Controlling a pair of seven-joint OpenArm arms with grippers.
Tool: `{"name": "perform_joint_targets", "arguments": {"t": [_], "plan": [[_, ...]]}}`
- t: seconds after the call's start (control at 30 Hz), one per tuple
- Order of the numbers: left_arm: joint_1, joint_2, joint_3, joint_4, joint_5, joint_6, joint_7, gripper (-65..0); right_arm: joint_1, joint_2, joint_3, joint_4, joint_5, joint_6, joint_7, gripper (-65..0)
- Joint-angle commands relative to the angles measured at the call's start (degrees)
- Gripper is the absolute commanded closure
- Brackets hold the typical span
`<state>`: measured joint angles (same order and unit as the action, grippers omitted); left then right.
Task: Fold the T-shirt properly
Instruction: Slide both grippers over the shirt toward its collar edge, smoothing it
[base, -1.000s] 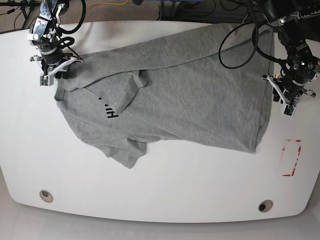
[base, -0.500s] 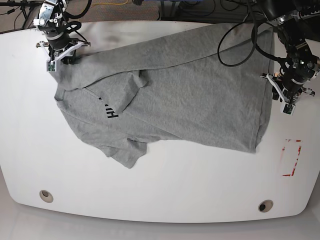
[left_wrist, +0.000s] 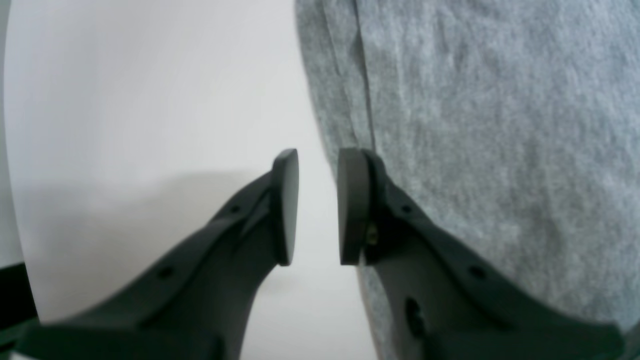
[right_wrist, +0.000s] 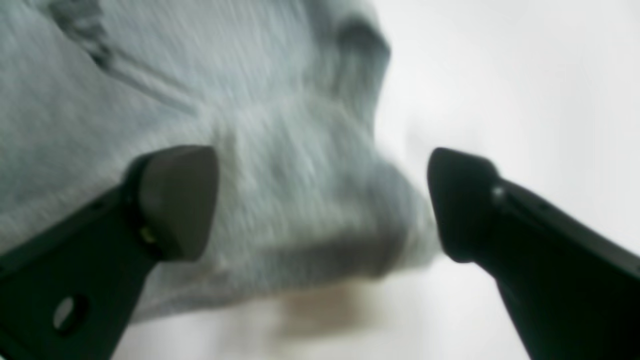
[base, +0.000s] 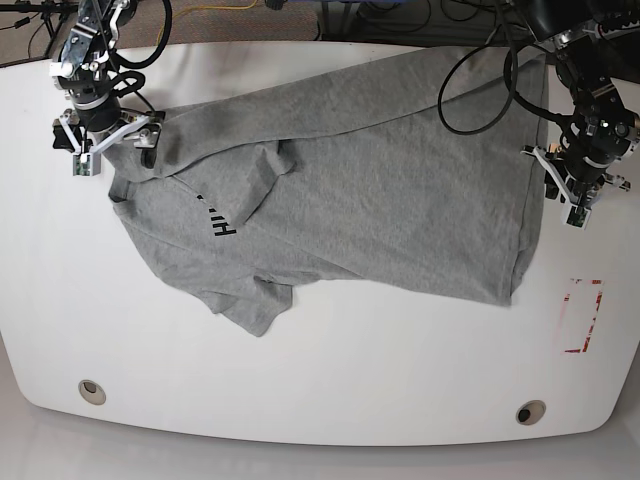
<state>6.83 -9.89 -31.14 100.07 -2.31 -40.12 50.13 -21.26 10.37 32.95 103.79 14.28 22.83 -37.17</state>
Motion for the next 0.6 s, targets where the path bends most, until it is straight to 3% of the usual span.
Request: {"name": "perform_joint_targets", "arguments": {"t": [0.0, 0.33, 0.43, 0.57], "plan": [[-0.54, -0.70, -0.12, 1.16, -0.38, 0.12, -0.77, -13.1, 1.43, 1.45, 0.68, -1.59, -0.44, -0.28, 0.64, -65.0], [-0.54, -0.70, -0.21, 1.07, -0.38, 0.12, -0.77, -13.1, 4.51, 4.27, 0.59, -8.36, 0.09, -0.19, 0.64, -65.0], [-0.54, -0.70, -0.21, 1.07, -0.38, 0.12, -0.77, -13.1, 4.51, 4.27, 0.59, -8.36, 0.09, -0.19, 0.64, -59.8], [-0.54, -0.70, -0.21, 1.16, -0.38, 0.12, -0.77, -13.1, 4.42, 4.09, 0.59, -8.36, 0.09, -0.19, 0.73, -46.1]]}}
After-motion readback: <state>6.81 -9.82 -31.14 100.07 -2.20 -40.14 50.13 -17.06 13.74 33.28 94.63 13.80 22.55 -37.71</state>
